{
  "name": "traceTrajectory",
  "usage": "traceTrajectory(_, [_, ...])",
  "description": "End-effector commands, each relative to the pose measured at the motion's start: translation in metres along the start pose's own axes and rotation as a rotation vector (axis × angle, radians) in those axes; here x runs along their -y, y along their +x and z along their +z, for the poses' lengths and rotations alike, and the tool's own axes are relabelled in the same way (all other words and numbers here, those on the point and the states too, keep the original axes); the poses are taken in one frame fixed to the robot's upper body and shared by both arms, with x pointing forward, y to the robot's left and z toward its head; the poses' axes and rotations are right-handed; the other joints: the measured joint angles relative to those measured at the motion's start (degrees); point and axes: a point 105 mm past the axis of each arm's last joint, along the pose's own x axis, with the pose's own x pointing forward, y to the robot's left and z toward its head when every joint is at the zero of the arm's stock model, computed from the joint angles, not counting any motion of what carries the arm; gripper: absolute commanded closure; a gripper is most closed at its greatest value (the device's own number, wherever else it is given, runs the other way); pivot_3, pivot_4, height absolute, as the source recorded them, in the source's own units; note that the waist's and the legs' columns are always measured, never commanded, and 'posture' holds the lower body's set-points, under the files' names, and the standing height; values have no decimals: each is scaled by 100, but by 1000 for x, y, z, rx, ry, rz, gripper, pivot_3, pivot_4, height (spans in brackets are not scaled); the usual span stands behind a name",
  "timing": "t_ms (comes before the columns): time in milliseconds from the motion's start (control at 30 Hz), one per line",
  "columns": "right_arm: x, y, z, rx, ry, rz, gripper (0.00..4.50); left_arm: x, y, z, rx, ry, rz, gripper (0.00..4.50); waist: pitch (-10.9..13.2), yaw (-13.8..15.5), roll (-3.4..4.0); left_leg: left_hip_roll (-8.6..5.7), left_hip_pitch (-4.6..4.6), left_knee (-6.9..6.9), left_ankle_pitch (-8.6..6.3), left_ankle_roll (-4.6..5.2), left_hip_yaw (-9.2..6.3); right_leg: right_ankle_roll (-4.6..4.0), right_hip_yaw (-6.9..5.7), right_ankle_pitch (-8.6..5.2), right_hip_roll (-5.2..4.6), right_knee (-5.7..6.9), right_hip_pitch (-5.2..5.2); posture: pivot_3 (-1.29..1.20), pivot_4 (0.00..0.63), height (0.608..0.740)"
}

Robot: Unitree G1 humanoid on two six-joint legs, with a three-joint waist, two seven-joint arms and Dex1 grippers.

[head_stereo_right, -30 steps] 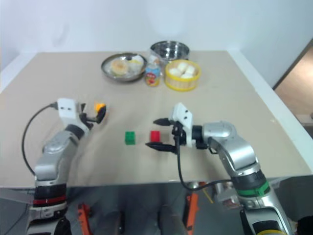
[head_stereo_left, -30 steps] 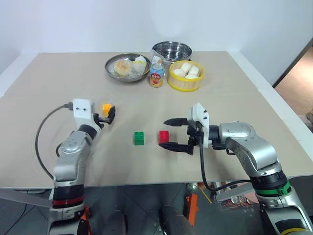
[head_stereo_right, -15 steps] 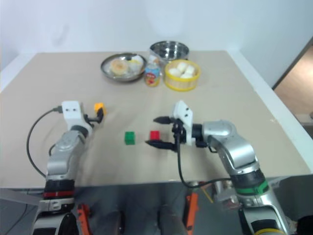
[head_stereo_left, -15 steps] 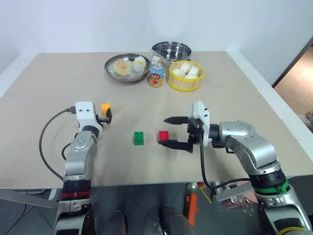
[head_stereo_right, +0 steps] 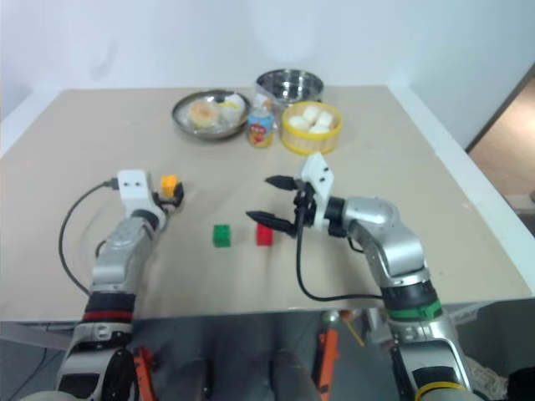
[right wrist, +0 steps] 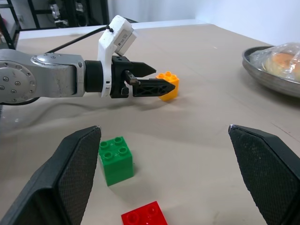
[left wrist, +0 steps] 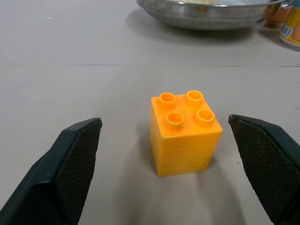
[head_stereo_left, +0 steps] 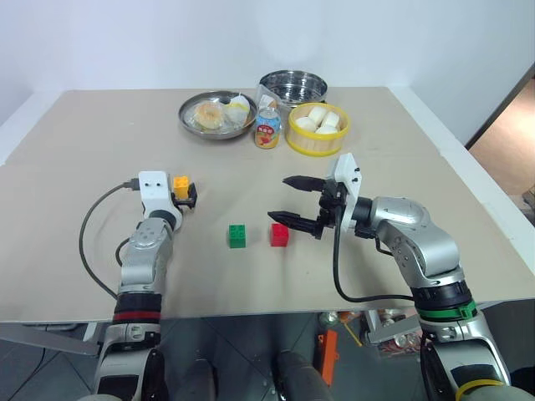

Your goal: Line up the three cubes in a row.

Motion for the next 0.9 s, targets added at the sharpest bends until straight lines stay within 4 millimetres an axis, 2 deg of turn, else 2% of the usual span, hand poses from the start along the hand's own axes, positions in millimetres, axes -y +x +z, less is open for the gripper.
traceTrajectory(33, [2, 0, 9, 22, -48, -9, 0, 5, 7, 17, 58, 3, -24, 20, 0, 0, 0, 0, 0, 0, 0, 0, 0, 0, 0, 0, 0, 0, 0, 0, 150, 734])
traceTrajectory(67, [2, 0, 9, 21, -50, -11, 0, 6, 7, 17, 57, 0, -26, 20, 0, 0, 0, 0, 0, 0, 0, -1, 0, 0, 0, 0, 0, 0, 0, 0, 150, 734])
traceTrajectory(133, [2, -1, 8, 17, -53, -15, 0, 7, 9, 17, 58, -4, -31, 528, 0, 0, 0, 0, 0, 0, 0, -1, 0, 0, 0, 0, 0, 0, 0, 0, 150, 734])
traceTrajectory(300, [2, -2, 7, 12, -59, -22, 0, 4, 12, 18, 59, -7, -26, 2171, 0, -3, 0, 0, 0, -2, 0, -1, 0, 1, 0, -1, 0, 0, 0, 0, 150, 734])
traceTrajectory(333, [2, -2, 7, 12, -59, -23, 0, 4, 12, 18, 59, -6, -25, 2689, 0, -3, 0, 0, 0, -2, 0, -1, 0, 1, 0, -1, 0, 0, 0, 0, 150, 734])
traceTrajectory(400, [3, -2, 7, 10, -61, -25, 0, 1, 13, 18, 59, -6, -24, 3179, 0, -3, 0, 0, 0, -2, 0, -1, 0, 1, 0, -1, 0, 0, 0, 0, 150, 734])
traceTrajectory(633, [4, -4, 6, 1, -69, -29, 0, -1, 7, 24, 71, -14, -115, 3166, 0, -14, 0, 0, 0, -2, 0, -1, 0, 1, 0, -1, 0, 0, -1, 0, 150, 734])
traceTrajectory(800, [0, -5, 9, -1, -79, -16, 0, 10, -21, 30, 93, 116, -425, 3166, 1, -47, 1, 0, 1, -16, 1, -3, 1, -1, 1, -5, 0, -1, -6, 0, 150, 734])
traceTrajectory(900, [-1, -6, 10, -4, -81, -13, 0, 7, -49, 27, 67, 240, -669, 3166, 1, -51, 1, 1, 1, -24, 1, -4, 0, -5, 0, -7, 0, -1, -11, 0, 150, 734])
